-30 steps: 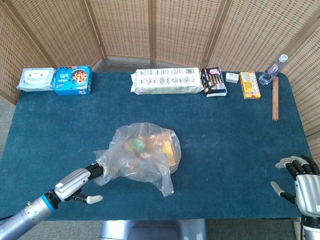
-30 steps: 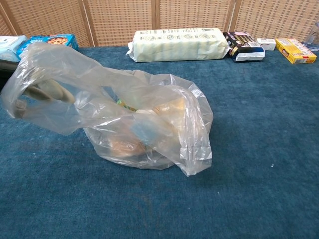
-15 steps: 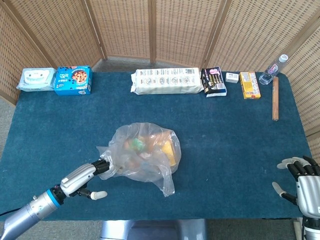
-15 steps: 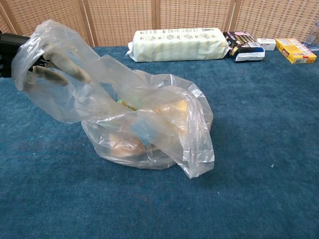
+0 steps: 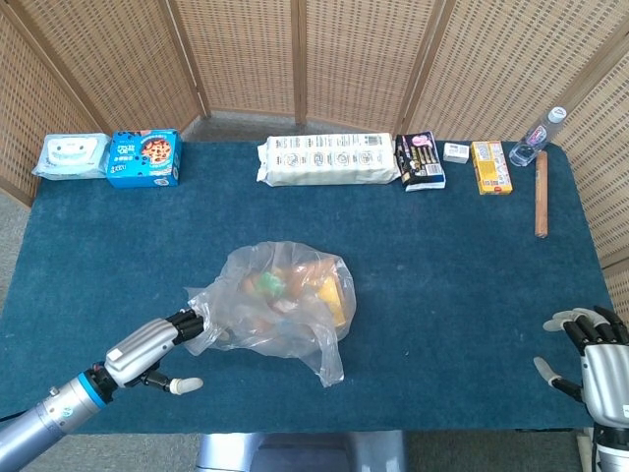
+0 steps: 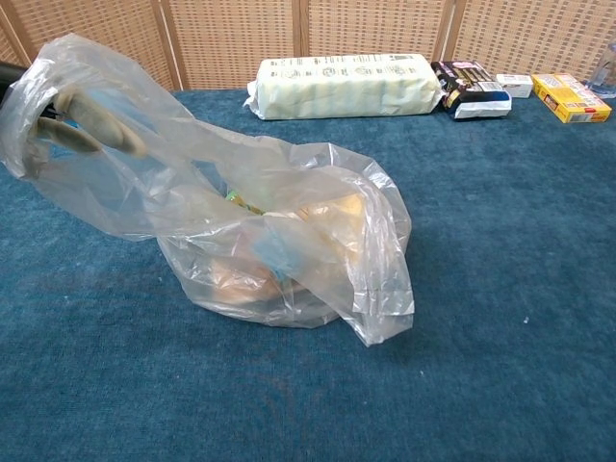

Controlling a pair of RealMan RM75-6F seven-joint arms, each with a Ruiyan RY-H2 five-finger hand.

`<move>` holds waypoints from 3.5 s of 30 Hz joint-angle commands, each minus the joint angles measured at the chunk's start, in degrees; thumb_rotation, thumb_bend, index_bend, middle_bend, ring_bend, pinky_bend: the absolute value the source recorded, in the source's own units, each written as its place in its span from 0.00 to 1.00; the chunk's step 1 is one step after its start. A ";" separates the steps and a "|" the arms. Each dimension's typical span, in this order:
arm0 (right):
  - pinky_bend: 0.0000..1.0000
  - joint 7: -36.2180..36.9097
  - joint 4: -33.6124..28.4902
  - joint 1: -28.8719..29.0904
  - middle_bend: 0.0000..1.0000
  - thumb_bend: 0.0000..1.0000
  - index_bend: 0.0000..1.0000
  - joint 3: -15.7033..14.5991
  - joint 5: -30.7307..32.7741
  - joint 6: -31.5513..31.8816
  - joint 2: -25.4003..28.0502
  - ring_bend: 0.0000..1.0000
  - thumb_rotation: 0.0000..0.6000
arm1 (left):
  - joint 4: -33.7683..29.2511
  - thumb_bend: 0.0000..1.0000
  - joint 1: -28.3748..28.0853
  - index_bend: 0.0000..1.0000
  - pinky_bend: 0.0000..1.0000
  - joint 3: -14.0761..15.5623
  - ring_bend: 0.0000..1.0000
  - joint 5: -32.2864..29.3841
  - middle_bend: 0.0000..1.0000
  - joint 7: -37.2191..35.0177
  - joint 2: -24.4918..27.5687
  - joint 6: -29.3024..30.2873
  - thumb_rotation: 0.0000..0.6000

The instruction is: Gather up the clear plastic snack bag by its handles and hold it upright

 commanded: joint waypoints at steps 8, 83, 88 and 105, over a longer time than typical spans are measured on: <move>0.16 -0.17 -0.11 -0.24 0.37 0.20 0.41 0.04 -0.07 0.33 0.08 0.27 1.00 | -0.90 0.08 -0.66 0.23 0.12 -0.87 0.07 -0.54 0.19 4.62 -1.58 -1.06 0.00; 0.15 -0.80 -0.13 0.27 0.37 0.20 0.41 0.80 0.10 -0.10 -0.20 0.27 1.00 | 22.28 0.11 -14.00 0.23 0.37 4.28 0.24 -1.28 0.23 -99.65 -12.13 10.75 0.00; 0.15 -0.45 0.17 0.22 0.37 0.20 0.41 0.79 0.08 0.05 -0.27 0.27 1.00 | 20.41 0.11 -15.99 0.16 0.35 3.63 0.22 -4.18 0.23 -98.68 -12.63 5.30 0.00; 0.15 0.40 0.43 -0.16 0.37 0.20 0.41 0.80 -0.68 1.17 0.04 0.27 1.00 | 20.26 0.11 -21.50 0.16 0.39 3.24 0.22 -1.89 0.23 -101.60 -13.15 0.59 0.00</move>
